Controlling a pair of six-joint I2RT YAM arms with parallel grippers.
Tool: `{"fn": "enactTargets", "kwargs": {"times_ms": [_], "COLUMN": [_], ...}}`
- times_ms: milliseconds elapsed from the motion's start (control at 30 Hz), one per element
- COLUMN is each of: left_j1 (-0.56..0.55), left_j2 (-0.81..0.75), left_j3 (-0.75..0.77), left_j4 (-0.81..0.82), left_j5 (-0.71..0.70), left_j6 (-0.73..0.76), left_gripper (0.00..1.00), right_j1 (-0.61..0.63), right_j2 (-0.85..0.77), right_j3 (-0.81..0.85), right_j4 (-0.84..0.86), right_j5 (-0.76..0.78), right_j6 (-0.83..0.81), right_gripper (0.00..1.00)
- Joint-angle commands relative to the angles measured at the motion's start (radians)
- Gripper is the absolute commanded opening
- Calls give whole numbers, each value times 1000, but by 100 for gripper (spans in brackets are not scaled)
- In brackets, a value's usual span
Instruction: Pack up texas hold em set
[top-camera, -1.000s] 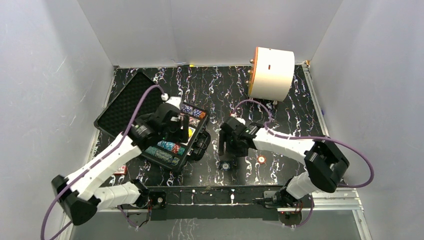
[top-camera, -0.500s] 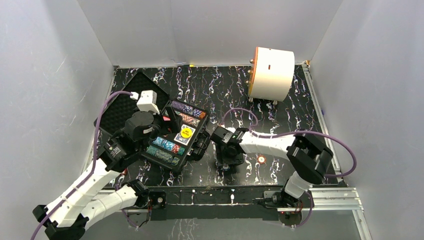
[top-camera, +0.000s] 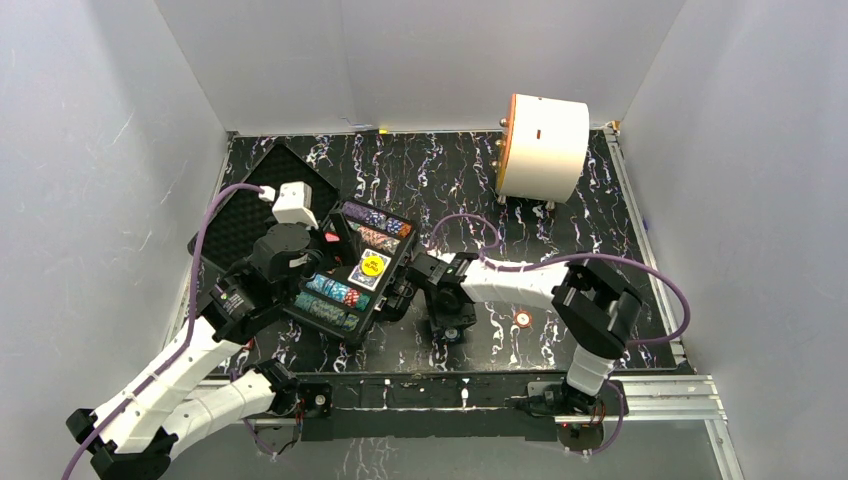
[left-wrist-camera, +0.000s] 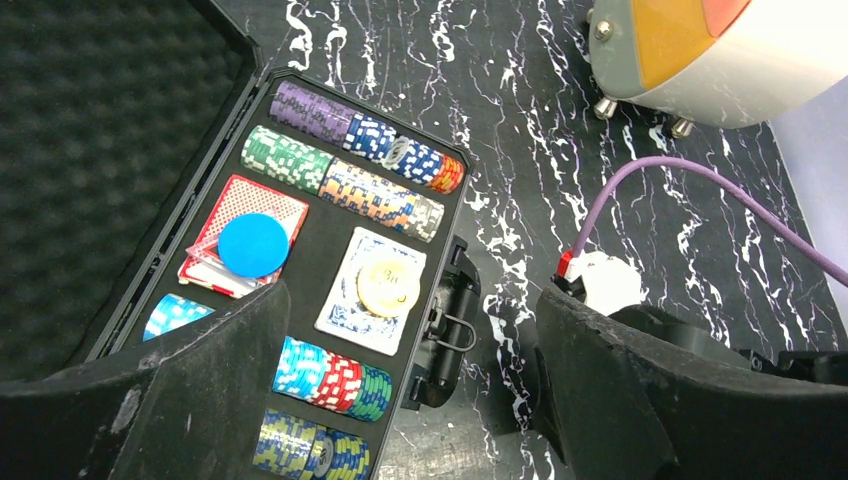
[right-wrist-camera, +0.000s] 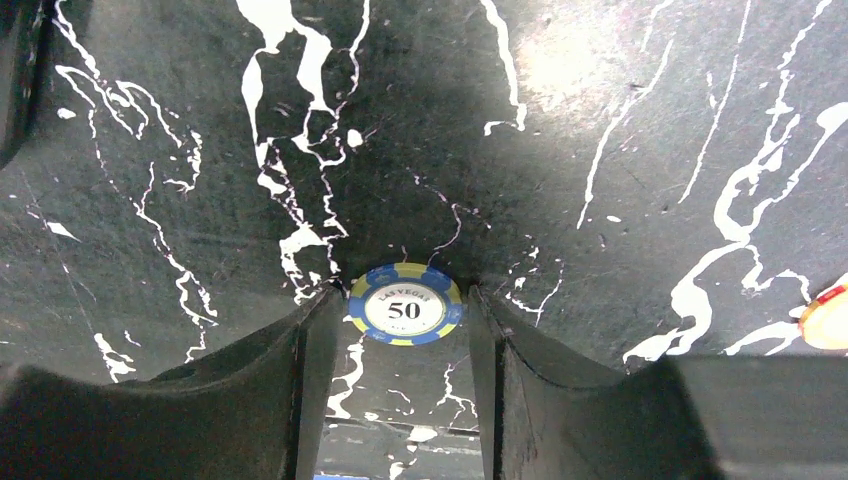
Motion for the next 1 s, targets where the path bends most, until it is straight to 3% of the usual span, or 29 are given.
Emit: {"fn": "enactTargets", "kwargs": {"times_ms": [0,467,700,967], "left_j1": [-1,-1,-1,-1], "left_j2": [-2,16,29,41], "left_j3": [6,21,18,17], "left_j4": [-30,-50,-51,-54], "left_j5": [-71,-68,-56,-34], "left_j6": [-25,-27,-37,-32], "left_gripper": [92,93,94,95], "right_j1": [34,36,32,31], "right_j2": [66,46,43,4], "right_j3": [23,-49,-59,-86], "right_j4": [-113,22,45,55], "right_j5": [64,39,72,145], "right_j6": [2,11,27,71], "right_gripper": [57,51,58,44]}}
